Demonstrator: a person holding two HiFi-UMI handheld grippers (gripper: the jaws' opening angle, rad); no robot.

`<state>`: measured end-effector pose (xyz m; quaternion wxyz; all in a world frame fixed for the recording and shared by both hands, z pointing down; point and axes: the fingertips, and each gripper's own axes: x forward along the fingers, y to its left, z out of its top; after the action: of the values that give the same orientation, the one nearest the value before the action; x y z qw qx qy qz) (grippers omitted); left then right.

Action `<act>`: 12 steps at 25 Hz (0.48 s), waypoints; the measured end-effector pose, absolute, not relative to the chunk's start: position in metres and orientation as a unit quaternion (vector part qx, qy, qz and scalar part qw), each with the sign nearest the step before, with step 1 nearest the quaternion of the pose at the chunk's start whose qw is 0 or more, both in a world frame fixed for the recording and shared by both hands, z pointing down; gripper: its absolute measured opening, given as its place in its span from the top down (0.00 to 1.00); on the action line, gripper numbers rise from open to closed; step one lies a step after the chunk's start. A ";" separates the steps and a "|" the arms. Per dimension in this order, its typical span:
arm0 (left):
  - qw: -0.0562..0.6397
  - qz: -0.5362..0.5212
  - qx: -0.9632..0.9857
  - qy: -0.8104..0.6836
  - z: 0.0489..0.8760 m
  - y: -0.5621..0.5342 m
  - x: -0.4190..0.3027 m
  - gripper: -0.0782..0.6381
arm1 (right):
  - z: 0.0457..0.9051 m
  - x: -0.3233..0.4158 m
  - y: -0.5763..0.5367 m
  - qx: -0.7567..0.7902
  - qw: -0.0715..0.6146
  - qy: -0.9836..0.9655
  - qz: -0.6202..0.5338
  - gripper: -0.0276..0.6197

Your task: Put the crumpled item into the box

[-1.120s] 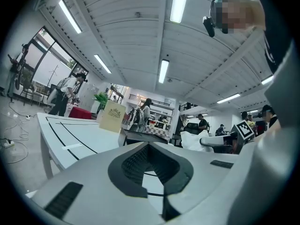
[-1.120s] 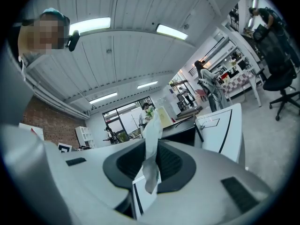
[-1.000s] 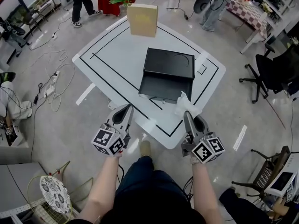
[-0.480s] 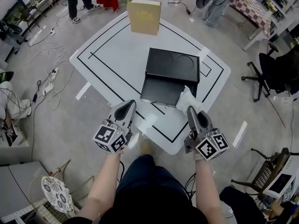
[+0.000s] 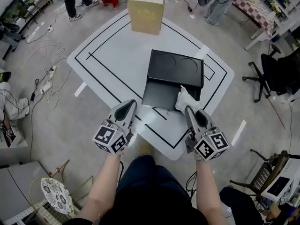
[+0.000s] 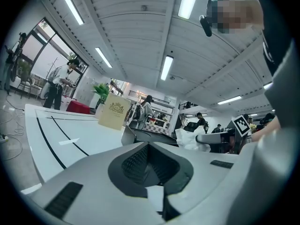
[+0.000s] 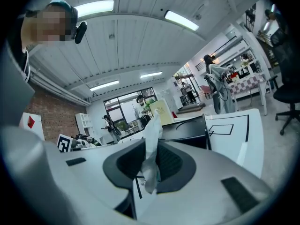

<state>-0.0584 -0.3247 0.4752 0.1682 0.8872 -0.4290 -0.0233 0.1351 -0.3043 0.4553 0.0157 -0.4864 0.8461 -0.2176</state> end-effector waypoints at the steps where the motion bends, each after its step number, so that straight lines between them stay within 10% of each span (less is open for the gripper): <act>1: 0.170 -0.024 0.887 -0.429 0.476 -0.327 -0.059 0.89 | 0.456 0.133 -0.306 -0.484 0.010 0.848 -0.216 0.87; 12: 0.176 -0.037 0.885 -0.429 0.481 -0.349 -0.064 0.89 | 0.468 0.110 -0.321 -0.461 -0.081 0.866 -0.175 0.87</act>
<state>-0.0644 -0.3492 0.4806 0.1764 0.8853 -0.4287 -0.0365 0.1096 -0.3207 0.4685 -0.0811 -0.4614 0.8659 -0.1750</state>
